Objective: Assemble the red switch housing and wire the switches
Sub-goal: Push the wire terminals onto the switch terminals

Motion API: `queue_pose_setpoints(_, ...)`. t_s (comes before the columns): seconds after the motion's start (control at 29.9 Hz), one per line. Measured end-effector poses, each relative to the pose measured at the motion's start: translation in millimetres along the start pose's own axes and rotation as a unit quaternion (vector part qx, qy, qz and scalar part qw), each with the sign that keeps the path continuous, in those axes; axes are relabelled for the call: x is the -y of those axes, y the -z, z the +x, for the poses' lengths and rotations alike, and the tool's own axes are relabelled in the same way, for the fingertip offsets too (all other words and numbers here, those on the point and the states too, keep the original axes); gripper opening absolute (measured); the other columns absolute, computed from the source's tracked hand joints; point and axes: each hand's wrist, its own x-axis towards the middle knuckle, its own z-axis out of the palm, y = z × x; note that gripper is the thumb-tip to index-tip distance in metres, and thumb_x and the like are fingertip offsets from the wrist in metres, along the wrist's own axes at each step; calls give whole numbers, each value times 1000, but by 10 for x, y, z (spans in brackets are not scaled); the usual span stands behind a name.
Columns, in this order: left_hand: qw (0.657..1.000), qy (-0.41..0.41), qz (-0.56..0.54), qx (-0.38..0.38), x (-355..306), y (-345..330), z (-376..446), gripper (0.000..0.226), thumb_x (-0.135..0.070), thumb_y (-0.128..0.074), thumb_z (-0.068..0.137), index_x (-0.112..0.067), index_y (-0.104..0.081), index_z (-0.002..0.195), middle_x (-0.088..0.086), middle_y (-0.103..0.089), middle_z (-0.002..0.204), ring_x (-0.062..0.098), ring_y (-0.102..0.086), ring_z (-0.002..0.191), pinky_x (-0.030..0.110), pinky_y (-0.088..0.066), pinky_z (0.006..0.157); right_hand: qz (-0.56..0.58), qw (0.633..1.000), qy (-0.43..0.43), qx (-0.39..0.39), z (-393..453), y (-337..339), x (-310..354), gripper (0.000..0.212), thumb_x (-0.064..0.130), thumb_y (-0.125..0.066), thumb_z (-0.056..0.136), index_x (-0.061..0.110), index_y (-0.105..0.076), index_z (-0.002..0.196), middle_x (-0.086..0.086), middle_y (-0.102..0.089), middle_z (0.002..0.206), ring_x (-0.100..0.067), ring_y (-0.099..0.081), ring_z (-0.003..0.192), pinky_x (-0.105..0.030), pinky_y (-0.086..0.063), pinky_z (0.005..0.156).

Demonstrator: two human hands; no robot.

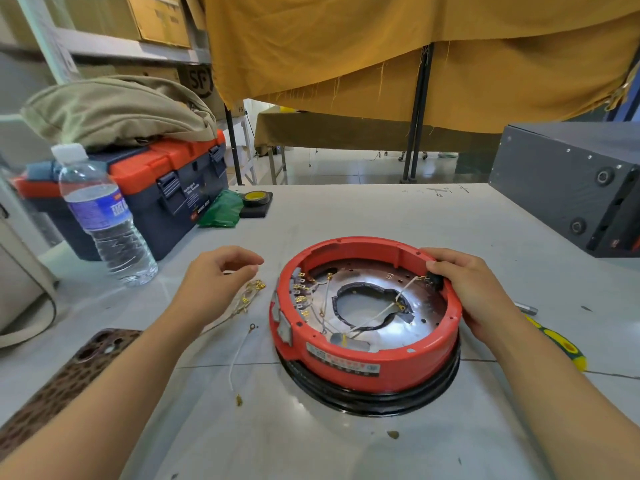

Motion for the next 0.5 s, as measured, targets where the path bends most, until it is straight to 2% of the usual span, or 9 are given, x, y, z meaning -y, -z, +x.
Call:
queue_pose_setpoints(0.07,1000,11,27,-5,103,21,-9,18,-7,-65,86,-24,-70,83,-5,-70,90,8,-63,83,20,-45,72,-10,1000,1,-14,1,7,4,29,0,-49,90,12,-69,107,-11,-71,100,-24,-66,87,-36,-53,83)
queue_pose_setpoints(0.17,997,30,76,9,214,-6,-14,15,-8,-65,85,-22,-71,85,-5,-69,94,8,-63,85,16,-44,68,-33,999,6,-35,-7,1,16,34,2,-48,92,17,-64,119,-3,-66,108,-12,-62,87,-24,-48,74)
queue_pose_setpoints(0.27,991,48,120,28,276,-37,-7,13,-10,-64,85,-20,-72,88,-3,-67,96,3,-60,79,12,-40,62,-49,998,15,-23,-10,-2,29,41,-1,-44,93,18,-58,127,0,-60,121,-15,-58,104,-27,-45,89)
queue_pose_setpoints(0.33,990,49,128,37,298,-33,-16,14,-10,-64,85,-19,-73,91,-2,-67,97,3,-58,80,13,-40,64,-58,998,20,-4,-14,-8,37,44,-3,-41,94,19,-56,129,1,-58,125,-17,-55,114,-32,-42,100)
queue_pose_setpoints(0.4,990,44,123,51,309,9,-48,15,-10,-64,84,-22,-73,88,-3,-64,97,5,-57,81,17,-41,67,-65,998,19,1,-25,-14,44,43,-2,-39,95,19,-58,127,2,-60,125,-18,-56,114,-34,-42,102)
queue_pose_setpoints(0.5,988,29,125,80,345,117,-101,16,-15,-66,83,-29,-72,78,-5,-62,93,6,-57,77,18,-41,67,-69,997,22,-4,-18,-21,43,41,-1,-40,94,20,-62,122,5,-63,118,-14,-59,106,-30,-44,94)
